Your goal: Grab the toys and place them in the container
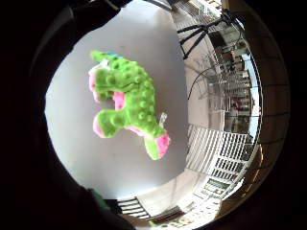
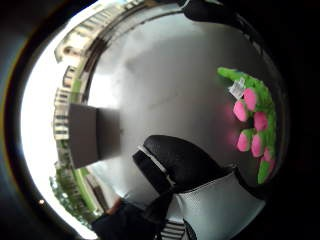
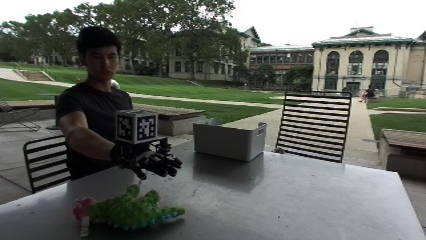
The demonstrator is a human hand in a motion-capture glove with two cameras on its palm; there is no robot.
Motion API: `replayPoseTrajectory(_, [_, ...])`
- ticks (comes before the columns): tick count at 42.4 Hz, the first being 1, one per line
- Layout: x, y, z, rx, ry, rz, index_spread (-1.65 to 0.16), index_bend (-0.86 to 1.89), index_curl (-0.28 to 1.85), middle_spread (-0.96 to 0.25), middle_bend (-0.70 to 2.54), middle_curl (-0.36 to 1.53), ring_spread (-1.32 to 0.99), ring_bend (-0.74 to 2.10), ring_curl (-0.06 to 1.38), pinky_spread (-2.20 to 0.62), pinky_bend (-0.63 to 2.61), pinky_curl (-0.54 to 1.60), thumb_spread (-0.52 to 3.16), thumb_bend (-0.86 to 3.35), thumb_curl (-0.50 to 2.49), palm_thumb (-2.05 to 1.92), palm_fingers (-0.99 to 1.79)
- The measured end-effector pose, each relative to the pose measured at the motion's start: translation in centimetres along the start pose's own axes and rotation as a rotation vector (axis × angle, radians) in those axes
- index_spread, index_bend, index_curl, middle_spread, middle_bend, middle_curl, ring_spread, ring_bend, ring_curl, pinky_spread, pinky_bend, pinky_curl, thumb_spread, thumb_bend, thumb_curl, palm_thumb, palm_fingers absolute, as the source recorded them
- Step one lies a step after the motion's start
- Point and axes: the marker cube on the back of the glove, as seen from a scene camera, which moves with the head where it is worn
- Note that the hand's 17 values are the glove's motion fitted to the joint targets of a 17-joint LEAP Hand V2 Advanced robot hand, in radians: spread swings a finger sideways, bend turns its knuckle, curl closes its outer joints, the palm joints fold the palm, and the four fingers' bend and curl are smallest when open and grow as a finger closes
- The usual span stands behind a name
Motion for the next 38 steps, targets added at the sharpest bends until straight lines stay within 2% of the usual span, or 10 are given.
replayPoseTrajectory(12, [4.0,0.6,5.5,-0.069,-0.006,0.069,-0.39,0.16,0.37,-0.21,0.33,0.49,-0.24,0.20,0.29,0.02,0.57,0.31,1.12,0.01,0.27,0.05,0.04])
replayPoseTrajectory(19, [5.0,0.6,8.0,-0.124,-0.039,0.101,-0.40,0.18,0.37,-0.25,0.40,0.50,-0.23,0.20,0.30,0.05,0.53,0.29,1.22,0.10,0.31,0.25,0.13])
replayPoseTrajectory(23, [5.3,0.5,8.9,-0.106,-0.065,0.120,-0.40,0.21,0.38,-0.28,0.41,0.50,-0.27,0.27,0.30,0.04,0.62,0.30,1.30,0.26,0.38,0.51,0.42])
replayPoseTrajectory(24, [5.4,0.4,9.0,-0.098,-0.067,0.123,-0.40,0.18,0.37,-0.28,0.41,0.50,-0.27,0.25,0.29,0.04,0.60,0.29,1.29,0.25,0.38,0.50,0.36])
replayPoseTrajectory(26, [5.5,0.5,9.3,-0.083,-0.068,0.128,-0.40,0.20,0.40,-0.30,0.43,0.51,-0.29,0.30,0.32,0.03,0.64,0.31,1.33,0.31,0.41,0.59,0.47])
replayPoseTrajectory(27, [5.5,0.5,9.5,-0.077,-0.067,0.129,-0.40,0.22,0.41,-0.31,0.46,0.52,-0.32,0.35,0.33,-0.01,0.67,0.32,1.34,0.37,0.43,0.69,0.64])
replayPoseTrajectory(29, [5.5,0.6,9.8,-0.066,-0.067,0.132,-0.40,0.21,0.40,-0.33,0.47,0.52,-0.35,0.36,0.32,-0.04,0.67,0.30,1.35,0.41,0.46,0.75,0.69])
replayPoseTrajectory(33, [5.4,0.6,10.2,-0.043,-0.068,0.148,-0.39,0.26,0.43,-0.36,0.53,0.55,-0.41,0.41,0.35,-0.12,0.63,0.31,1.35,0.46,0.50,0.84,0.80])
replayPoseTrajectory(36, [5.2,0.3,10.3,-0.013,-0.066,0.162,-0.38,0.33,0.46,-0.37,0.60,0.58,-0.46,0.53,0.38,-0.26,0.60,0.30,1.34,0.47,0.51,0.87,1.15])
replayPoseTrajectory(38, [5.0,0.1,10.2,0.016,-0.063,0.179,-0.36,0.35,0.48,-0.38,0.64,0.59,-0.48,0.58,0.40,-0.30,0.59,0.31,1.33,0.47,0.52,0.88,1.17])
